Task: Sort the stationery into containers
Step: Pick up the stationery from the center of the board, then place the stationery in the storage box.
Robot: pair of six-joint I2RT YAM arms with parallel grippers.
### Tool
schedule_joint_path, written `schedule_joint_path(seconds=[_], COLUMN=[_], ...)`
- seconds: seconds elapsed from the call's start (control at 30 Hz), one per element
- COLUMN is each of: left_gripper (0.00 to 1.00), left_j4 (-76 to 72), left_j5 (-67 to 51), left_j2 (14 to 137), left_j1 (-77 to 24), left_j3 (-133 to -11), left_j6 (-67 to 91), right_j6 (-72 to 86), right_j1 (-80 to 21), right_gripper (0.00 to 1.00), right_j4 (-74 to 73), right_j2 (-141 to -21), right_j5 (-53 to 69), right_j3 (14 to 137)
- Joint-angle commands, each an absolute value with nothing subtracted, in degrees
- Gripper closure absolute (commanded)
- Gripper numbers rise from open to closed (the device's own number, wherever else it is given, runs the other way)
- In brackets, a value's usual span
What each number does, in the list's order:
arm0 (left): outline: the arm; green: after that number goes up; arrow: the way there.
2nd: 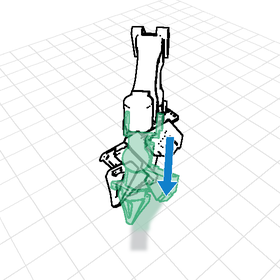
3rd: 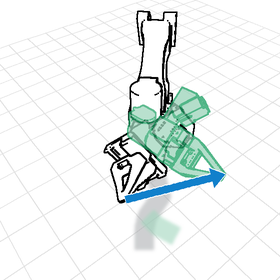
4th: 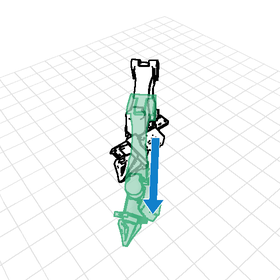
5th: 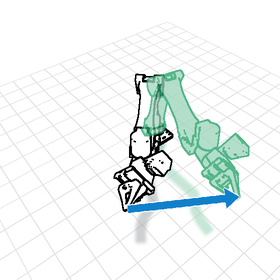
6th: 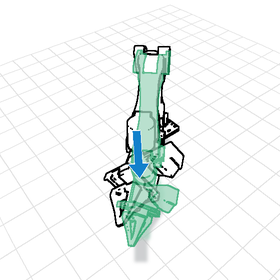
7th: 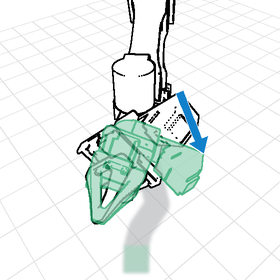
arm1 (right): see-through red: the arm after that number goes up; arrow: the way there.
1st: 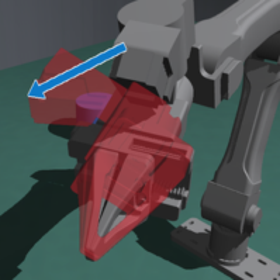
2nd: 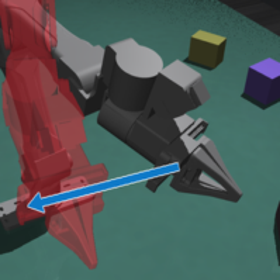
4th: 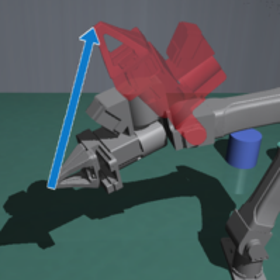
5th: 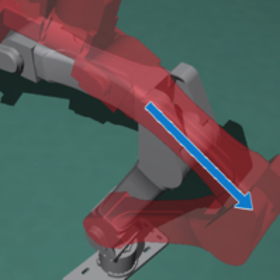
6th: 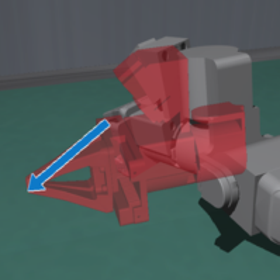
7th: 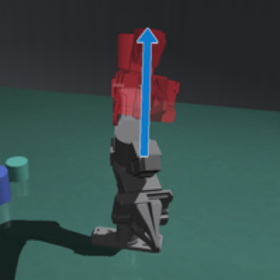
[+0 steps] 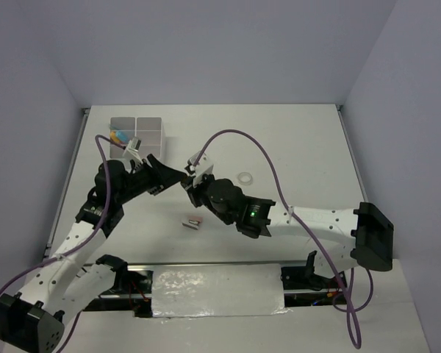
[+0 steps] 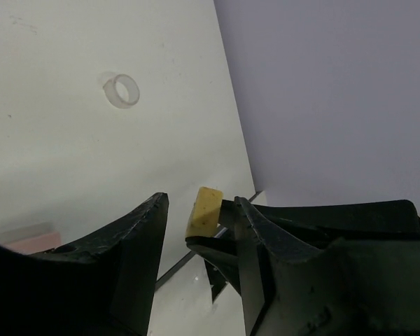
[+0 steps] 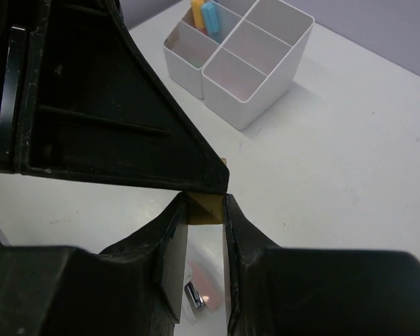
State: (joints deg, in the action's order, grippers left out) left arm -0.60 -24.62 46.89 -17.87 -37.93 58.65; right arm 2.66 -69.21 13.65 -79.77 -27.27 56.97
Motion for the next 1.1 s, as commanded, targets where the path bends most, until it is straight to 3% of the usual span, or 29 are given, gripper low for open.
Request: schedule_joint_path(seconds=[0.0, 0.03, 0.13, 0.27, 0.3, 0.37, 0.4, 0.47, 0.7, 0.83, 1.07], left_gripper=[0.45, 0.46, 0.73, 0.93, 0.97, 1.0, 1.0, 1.0, 1.0, 1.0, 0.98], left_j4=[-4.9, -5.4, -5.0, -4.1, -3.7, -2.7, -2.3, -0.2, -1.3, -5.6, -15.6], left_j5=[-26.3, -26.5, -26.4, -26.2, -26.0, -25.1, -23.0, -18.3, 11.3, 22.1, 20.7], left_j2=[47.2, 47.2, 47.2, 47.7, 48.2, 48.7, 49.2, 50.2, 64.0, 74.4, 90.8], left_j1=[-18.6, -18.7, -19.2, -19.4, -19.4, -19.4, -19.4, -19.5, -18.8, -15.9, -5.5], left_j3=[-39.6, -39.5, -39.7, -40.4, -40.8, -41.6, -41.9, -43.7, -52.5, -59.7, -68.1], left_j6=[58.4, 58.5, 57.9, 56.8, 56.3, 54.6, 52.7, 50.5, 40.7, 37.9, 41.4], right_j6=[2.1, 2.1, 2.4, 3.1, 3.2, 3.3, 4.1, 5.6, 14.1, 14.4, 14.8], right_j1=[-68.7, -68.7, -68.5, -67.6, -67.5, -67.5, -67.1, -66.3, -60.3, -59.6, -59.3], right_gripper=[1.0, 1.0, 1.0, 1.0, 0.95, 0.74, 0.35, 0.01, 0.0, 0.0, 0.0], right_j4=[15.4, 15.3, 15.4, 14.6, 14.5, 14.7, 14.8, 14.9, 12.9, 8.8, 5.8], right_j2=[-80.9, -81.2, -81.8, -82.4, -82.4, -82.1, -81.7, -80.0, -68.1, -60.7, -51.9], right_j5=[-27.7, -27.8, -27.9, -27.1, -26.8, -25.2, -24.8, -23.6, -24.7, -25.5, -23.0], right_j3=[59.8, 59.9, 60.2, 60.8, 60.8, 60.2, 59.8, 57.6, 46.9, 42.5, 38.3])
